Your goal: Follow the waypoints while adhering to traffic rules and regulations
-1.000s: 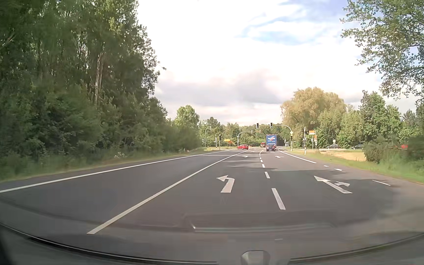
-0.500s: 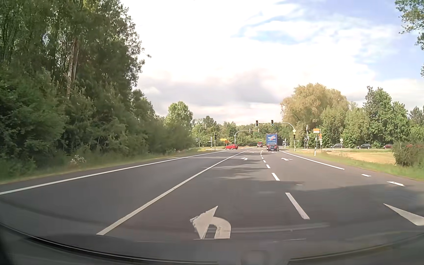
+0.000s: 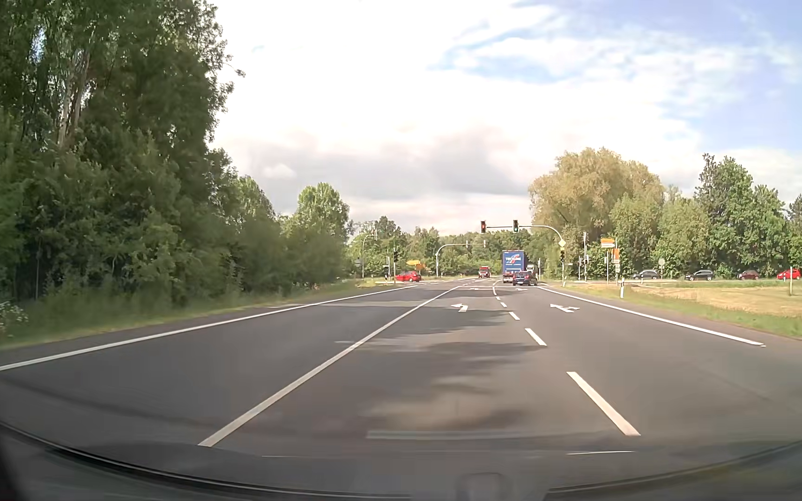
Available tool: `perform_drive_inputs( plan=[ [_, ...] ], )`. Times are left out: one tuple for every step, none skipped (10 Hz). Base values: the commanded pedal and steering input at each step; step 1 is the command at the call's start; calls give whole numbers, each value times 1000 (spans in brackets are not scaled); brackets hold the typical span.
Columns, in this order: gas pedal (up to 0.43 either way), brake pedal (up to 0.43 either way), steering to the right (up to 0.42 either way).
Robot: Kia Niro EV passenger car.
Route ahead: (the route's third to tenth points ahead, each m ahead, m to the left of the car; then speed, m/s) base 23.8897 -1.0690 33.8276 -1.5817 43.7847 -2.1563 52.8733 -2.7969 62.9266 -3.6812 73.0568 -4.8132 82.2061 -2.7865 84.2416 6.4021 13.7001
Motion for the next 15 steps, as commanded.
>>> perform_drive_inputs(
  plan=[
    [0, 6, 14],
    [0, 6, 14],
    [0, 6, 15],
    [0, 24, 16],
    [0, 73, 17],
    [0, 110, 17],
    [0, 146, 18],
    [0, 183, 17],
    [0, 207, 17],
    [0, 226, 17],
    [0, 232, 16],
    [0, 244, 16],
    [0, 250, 15],
    [0, 250, 15],
    [0, 256, 14]
  ],
)
